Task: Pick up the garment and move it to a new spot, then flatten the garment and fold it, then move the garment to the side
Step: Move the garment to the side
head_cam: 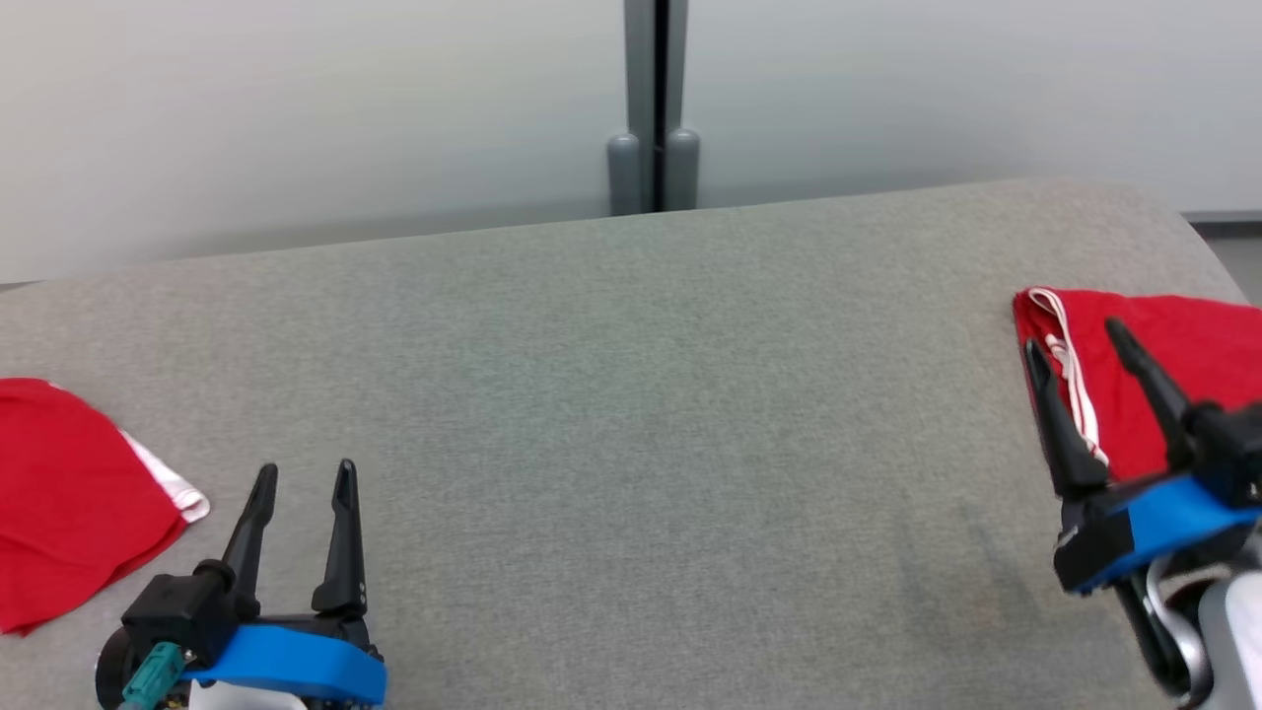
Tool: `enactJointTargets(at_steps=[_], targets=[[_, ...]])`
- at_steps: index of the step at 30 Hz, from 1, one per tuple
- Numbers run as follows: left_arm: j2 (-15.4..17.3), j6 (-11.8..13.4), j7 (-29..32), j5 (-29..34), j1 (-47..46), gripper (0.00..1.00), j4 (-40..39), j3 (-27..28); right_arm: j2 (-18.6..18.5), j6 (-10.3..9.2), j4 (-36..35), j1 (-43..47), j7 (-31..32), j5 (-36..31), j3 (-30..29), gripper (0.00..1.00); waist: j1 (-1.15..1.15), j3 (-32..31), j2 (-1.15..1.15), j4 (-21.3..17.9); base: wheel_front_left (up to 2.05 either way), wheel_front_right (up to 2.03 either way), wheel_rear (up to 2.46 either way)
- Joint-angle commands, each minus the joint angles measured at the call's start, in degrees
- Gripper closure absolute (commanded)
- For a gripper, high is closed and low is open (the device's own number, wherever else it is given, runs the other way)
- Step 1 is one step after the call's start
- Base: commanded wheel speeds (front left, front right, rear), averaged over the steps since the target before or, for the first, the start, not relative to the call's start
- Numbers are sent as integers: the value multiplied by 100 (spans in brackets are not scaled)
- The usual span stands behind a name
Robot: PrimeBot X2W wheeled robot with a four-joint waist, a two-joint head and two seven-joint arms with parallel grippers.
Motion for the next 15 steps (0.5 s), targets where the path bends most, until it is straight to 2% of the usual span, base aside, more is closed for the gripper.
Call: enactJointTargets(at_steps=[1,7,15], targets=[[-36,-13,-47,38,63,0,56,38,216,1,-170,350,-93,-1,-168,0,2,-54,0,108,0,0,0],[-139,-87,-84,132,140,0,277,76,927,1,-409,1084,-83,-221,-662,0,2,-191,0,319,0,0,0],[-349,-189,-91,217,245,0,417,280,1374,1,-414,1565,-188,-350,-834,0,2,-335,0,449,0,0,0]])
